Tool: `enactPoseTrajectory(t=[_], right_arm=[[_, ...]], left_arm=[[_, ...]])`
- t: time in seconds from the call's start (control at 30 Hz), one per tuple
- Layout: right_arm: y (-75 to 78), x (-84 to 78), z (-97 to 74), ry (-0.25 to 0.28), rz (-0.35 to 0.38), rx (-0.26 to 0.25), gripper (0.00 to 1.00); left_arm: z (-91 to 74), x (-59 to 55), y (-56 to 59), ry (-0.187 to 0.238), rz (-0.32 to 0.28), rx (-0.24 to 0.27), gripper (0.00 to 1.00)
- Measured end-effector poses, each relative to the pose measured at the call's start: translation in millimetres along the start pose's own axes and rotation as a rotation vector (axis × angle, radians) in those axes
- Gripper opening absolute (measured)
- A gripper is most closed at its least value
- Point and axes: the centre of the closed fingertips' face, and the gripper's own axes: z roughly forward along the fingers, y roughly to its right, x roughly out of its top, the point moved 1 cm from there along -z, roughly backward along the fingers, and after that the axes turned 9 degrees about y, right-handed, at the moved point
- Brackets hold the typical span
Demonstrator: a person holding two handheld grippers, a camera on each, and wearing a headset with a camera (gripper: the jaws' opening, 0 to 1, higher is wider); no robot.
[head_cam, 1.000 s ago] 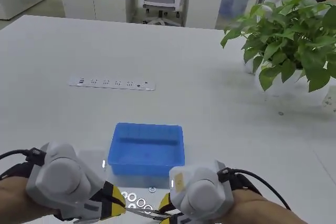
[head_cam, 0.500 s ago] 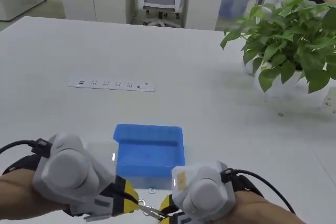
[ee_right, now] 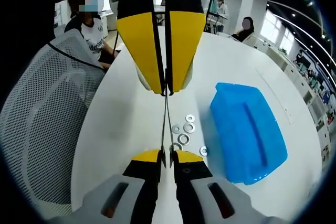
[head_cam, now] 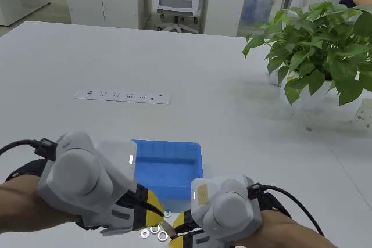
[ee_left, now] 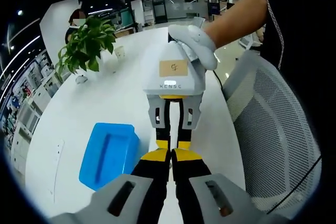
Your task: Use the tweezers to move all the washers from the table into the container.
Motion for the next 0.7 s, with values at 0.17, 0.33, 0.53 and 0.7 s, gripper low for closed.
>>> enactPoseTrajectory(t=[0.17,0.33,0.53,0.7], right_arm=[[-2.1,3.6,5.0,0.009,0.002,0.002,0.11],[-6.4,0.6,9.3,0.003,0.005,0.011,0.11],[-8.7,-2.4,8.7,0.007,0.016,0.009,0.11],[-9.4,-1.2,9.4,0.006,0.014,0.007,0.11]], left_arm=[[3.5,4.8,1.9,0.011,0.008,-0.012,0.06],[10.5,4.3,6.0,0.010,0.007,-0.023,0.06],[14.7,2.5,9.6,0.031,-0.020,-0.033,0.06],[18.7,-8.5,12.0,-0.008,0.006,-0.046,0.06]])
